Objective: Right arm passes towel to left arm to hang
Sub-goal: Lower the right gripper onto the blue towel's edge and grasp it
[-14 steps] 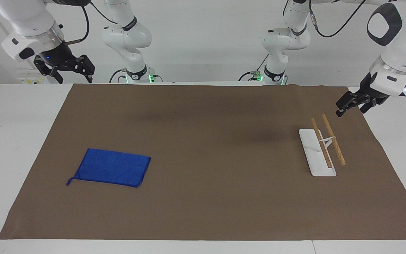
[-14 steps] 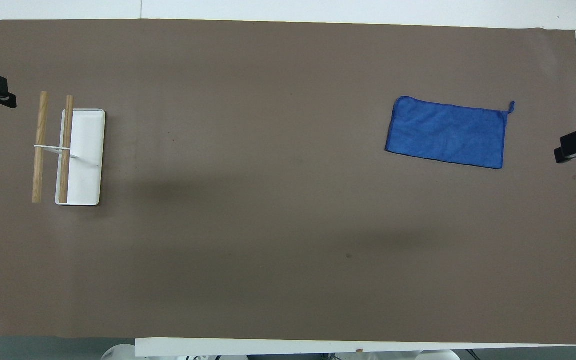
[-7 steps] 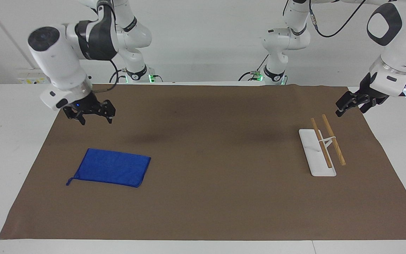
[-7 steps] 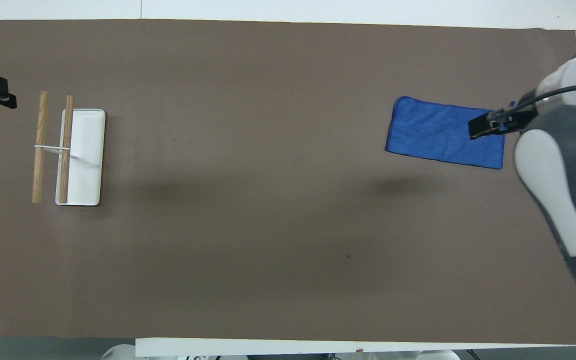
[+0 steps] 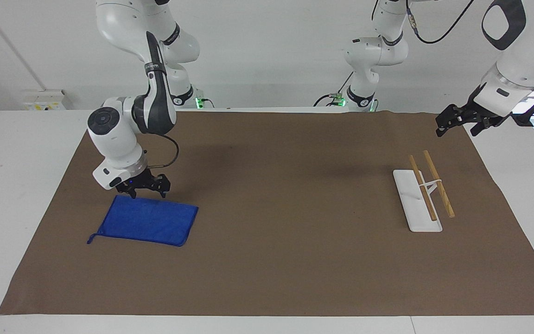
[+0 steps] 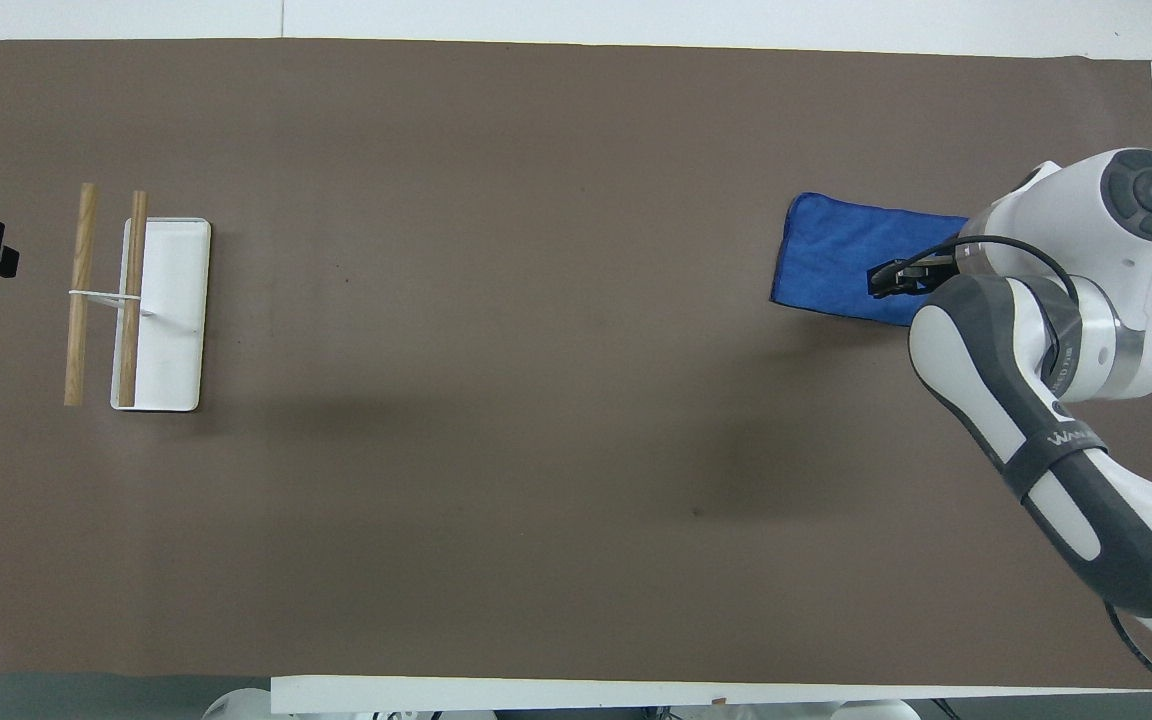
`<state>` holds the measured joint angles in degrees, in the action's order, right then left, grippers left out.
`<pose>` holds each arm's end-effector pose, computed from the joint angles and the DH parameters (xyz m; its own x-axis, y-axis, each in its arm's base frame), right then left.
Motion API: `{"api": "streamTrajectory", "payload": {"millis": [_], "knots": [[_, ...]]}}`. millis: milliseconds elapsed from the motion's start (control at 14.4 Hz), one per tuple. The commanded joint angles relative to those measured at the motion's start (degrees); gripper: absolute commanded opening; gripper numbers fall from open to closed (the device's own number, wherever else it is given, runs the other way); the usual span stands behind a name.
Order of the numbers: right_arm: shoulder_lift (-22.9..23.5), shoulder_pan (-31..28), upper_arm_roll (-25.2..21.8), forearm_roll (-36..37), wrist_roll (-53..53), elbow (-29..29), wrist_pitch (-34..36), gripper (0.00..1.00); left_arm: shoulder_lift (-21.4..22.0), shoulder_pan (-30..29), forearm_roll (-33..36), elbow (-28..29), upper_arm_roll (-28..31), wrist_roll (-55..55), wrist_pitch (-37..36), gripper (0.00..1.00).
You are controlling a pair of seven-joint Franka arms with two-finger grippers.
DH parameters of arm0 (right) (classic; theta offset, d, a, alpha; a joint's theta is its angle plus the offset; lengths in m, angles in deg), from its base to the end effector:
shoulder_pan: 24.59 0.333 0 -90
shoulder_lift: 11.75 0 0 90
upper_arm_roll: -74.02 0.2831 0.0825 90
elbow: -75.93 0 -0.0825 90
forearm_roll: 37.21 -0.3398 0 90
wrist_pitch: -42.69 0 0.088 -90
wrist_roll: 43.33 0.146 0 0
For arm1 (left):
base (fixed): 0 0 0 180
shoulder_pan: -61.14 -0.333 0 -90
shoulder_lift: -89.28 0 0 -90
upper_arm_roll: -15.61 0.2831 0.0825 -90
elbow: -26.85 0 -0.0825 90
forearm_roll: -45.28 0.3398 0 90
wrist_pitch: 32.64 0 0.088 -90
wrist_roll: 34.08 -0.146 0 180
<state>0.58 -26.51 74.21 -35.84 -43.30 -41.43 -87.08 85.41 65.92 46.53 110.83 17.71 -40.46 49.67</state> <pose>0.5431 -0.0178 0.2926 0.9999 -0.0155 0.0013 -0.0155 -0.9997 0.0177 0.5109 -0.0211 0.5513 0.9831 -0.1542 -0.0986 -0.1562 -0.9876 -0.0134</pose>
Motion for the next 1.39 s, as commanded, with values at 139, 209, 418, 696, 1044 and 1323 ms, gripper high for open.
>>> {"api": "streamTrajectory", "payload": {"millis": [139, 209, 418, 696, 1044, 1323], "knots": [[3.05, -2.21, 0.51, -0.49, -3.90, -0.50, -2.41, 0.89, 1.59, -1.97, 1.39, 2.07, 0.19, -2.59, 0.75, 1.00], [3.49, -2.12, 0.51, -0.49, -3.90, -0.50, -2.68, 0.85, 1.50, -1.97, 1.39, 2.07, 0.19, -2.59, 0.84, 1.00], [5.34, -1.77, 0.51, -0.49, -3.81, -0.50, -6.10, 0.80, 1.50, -1.97, 1.39, 2.07, 0.10, -2.59, 0.84, 1.00], [5.87, -1.68, 0.51, -0.49, -3.55, -0.50, -7.15, 0.80, 1.50, -1.97, 1.39, 2.07, 0.19, -2.59, 0.84, 1.00], [6.75, -1.85, 0.60, -0.49, -3.99, -0.85, -7.51, 0.54, 1.50, -1.97, 1.39, 2.07, 0.19, -2.59, 0.84, 1.00], [6.66, -1.85, 0.60, -0.40, -4.16, 1.25, -3.49, 0.12, 1.59, -1.97, 1.39, 2.07, 0.10, -2.59, 0.84, 1.00]]}}
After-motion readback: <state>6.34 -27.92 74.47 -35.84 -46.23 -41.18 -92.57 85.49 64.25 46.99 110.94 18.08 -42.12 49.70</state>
